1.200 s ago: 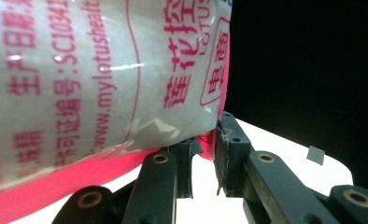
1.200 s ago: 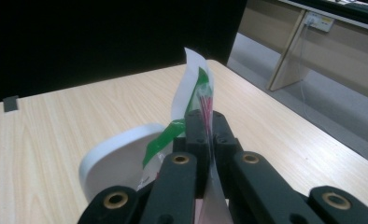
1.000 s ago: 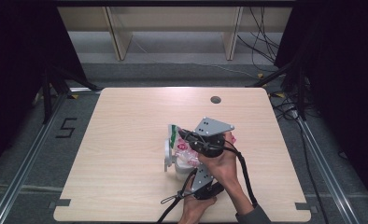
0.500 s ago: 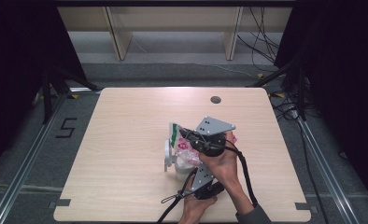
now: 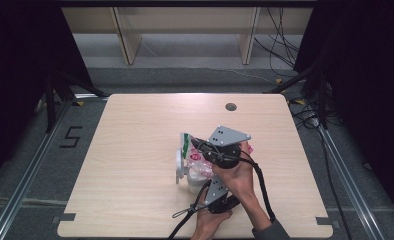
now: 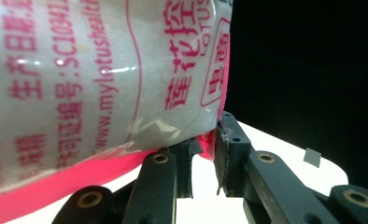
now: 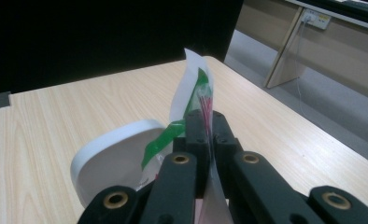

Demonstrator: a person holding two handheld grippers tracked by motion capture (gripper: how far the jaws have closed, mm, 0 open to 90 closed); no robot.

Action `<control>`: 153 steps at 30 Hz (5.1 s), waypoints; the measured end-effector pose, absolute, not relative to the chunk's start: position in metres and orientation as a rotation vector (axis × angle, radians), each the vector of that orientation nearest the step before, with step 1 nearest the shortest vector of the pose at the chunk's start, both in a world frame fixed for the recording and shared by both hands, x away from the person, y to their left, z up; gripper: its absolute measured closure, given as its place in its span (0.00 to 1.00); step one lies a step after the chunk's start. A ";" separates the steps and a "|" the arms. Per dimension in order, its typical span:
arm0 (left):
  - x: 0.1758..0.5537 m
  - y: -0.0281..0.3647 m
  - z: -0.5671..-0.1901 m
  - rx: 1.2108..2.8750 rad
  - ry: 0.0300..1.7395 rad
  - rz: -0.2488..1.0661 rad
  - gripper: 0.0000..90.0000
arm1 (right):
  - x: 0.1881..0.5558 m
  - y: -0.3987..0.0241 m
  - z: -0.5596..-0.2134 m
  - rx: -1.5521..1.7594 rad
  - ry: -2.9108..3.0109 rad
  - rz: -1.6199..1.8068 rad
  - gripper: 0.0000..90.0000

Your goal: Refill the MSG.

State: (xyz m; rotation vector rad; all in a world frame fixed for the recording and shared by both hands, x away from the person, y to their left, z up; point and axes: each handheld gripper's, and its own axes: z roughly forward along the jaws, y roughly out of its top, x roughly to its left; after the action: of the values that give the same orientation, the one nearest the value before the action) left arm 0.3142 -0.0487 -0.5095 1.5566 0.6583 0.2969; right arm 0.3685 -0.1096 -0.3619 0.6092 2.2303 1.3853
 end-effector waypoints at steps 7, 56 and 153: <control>0.314 -0.048 -0.509 1.549 0.656 0.304 0.86 | 0.368 -0.109 -0.361 0.601 2.210 1.394 1.00; 0.314 -0.049 -0.508 1.545 0.660 0.305 0.87 | 0.367 -0.107 -0.361 0.583 2.215 1.383 1.00; 0.313 -0.047 -0.512 1.566 0.663 0.282 0.86 | 0.355 -0.124 -0.351 0.574 2.193 1.457 1.00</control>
State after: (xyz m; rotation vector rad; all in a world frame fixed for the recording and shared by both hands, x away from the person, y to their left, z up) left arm 0.3126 -0.0465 -0.5116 1.5660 0.6629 0.2820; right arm 0.3553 -0.1242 -0.3506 0.5741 2.1929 1.4571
